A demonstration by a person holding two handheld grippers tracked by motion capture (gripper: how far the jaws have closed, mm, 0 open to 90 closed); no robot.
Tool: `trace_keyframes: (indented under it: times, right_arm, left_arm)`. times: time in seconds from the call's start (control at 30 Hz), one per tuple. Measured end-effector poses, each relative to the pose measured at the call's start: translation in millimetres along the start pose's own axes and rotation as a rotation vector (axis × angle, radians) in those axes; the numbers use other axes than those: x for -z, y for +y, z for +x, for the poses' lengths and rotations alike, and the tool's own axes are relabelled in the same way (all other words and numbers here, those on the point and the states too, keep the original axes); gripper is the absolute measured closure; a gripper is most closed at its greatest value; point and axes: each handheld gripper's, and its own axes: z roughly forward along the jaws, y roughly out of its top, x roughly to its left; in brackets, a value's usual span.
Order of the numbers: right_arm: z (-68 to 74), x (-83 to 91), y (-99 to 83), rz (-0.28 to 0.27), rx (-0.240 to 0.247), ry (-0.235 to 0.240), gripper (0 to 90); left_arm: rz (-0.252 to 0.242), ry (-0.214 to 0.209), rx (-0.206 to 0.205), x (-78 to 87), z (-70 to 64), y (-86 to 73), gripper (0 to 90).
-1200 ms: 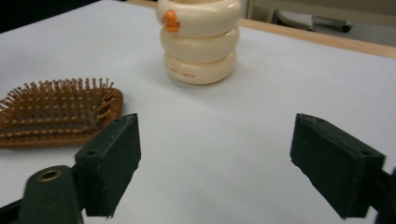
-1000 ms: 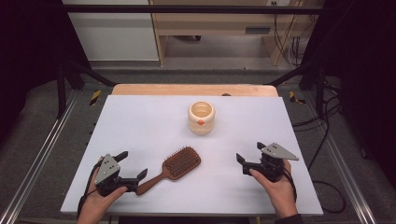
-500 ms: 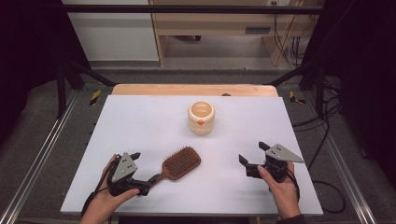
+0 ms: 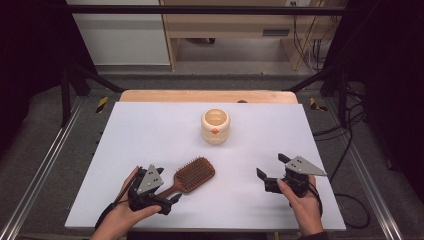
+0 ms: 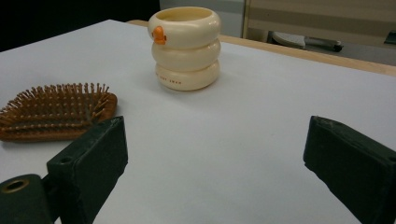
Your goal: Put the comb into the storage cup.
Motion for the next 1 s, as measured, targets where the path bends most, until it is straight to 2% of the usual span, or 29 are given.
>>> trace_keyframes:
  times: [0.23, 0.6, 1.0]
  right_arm:
    - [-0.8, -0.3, -1.3, -0.004, 0.002, -0.005, 6.8]
    - [-0.3, -2.3, -2.7, -0.001, 0.001, 0.001, 6.8]
    - [-0.6, -3.6, -4.4, 0.008, 0.001, 0.002, 6.7]
  left_arm:
    - [0.028, 0.004, 0.007, -2.6, 8.5, 8.2, 3.7]
    - [0.079, -0.039, 0.02, -12.5, 10.6, 12.1, 4.0]
    - [0.158, -0.04, -0.006, -19.4, 12.8, 6.5, 4.0]
